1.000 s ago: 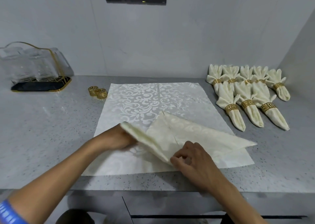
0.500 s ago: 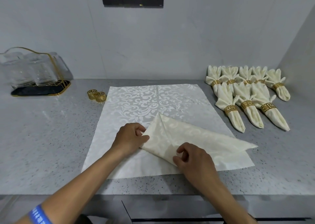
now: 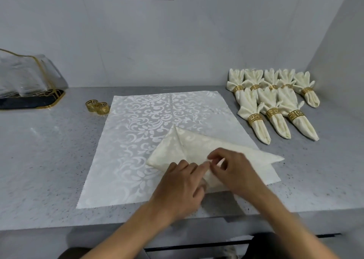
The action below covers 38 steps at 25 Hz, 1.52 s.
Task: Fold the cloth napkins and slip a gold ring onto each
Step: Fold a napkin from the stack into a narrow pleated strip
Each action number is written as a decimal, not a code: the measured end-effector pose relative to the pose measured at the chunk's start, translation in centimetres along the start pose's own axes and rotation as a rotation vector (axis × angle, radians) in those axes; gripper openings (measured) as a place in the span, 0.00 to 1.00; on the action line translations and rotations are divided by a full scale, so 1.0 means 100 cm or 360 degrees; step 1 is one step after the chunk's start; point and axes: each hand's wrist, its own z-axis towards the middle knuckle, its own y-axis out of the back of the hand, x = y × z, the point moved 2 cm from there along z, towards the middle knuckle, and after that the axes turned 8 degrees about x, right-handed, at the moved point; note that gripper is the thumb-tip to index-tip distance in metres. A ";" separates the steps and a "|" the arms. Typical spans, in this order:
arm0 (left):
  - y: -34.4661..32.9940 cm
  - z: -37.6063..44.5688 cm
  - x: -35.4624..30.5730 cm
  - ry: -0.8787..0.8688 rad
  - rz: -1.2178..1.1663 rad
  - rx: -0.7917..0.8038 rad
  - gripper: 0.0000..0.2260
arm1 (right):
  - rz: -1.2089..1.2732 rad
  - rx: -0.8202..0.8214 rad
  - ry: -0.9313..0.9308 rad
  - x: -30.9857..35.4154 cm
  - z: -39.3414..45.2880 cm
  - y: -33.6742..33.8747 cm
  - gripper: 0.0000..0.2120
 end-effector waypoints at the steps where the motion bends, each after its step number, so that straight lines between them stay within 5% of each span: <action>1: -0.001 0.001 -0.001 -0.0008 0.0049 0.0004 0.20 | -0.0109 -0.0039 -0.0027 -0.013 0.005 0.018 0.09; 7: -0.009 0.002 0.000 -0.0081 0.0291 0.0045 0.04 | -0.0702 0.0335 -0.0490 -0.076 0.022 0.087 0.10; 11: 0.012 -0.013 0.014 -0.0196 0.0389 0.0090 0.06 | -0.0358 0.0521 -0.0293 -0.075 0.003 0.081 0.12; 14: 0.020 -0.032 0.022 -0.0086 0.0173 0.0030 0.11 | 0.0159 0.0711 -0.0286 -0.070 -0.012 0.076 0.04; 21: 0.009 -0.043 0.018 0.0002 0.0150 -0.0021 0.10 | 0.1201 0.0874 -0.0235 -0.041 0.019 0.092 0.12; 23: 0.009 -0.046 0.016 0.0004 0.0120 -0.0049 0.10 | 0.1275 0.0791 -0.0226 -0.030 0.041 0.078 0.09; 28: 0.006 -0.046 0.012 0.0038 0.0060 -0.0159 0.12 | 0.0498 0.0291 -0.0233 -0.008 0.094 0.021 0.09; 33: 0.006 -0.035 0.007 0.0419 -0.0130 -0.0289 0.11 | 0.0312 0.0142 -0.0197 -0.010 0.111 -0.015 0.05; 38: -0.003 -0.038 0.001 0.0355 -0.0097 -0.0227 0.07 | 0.0117 0.0021 -0.0162 -0.015 0.105 -0.024 0.08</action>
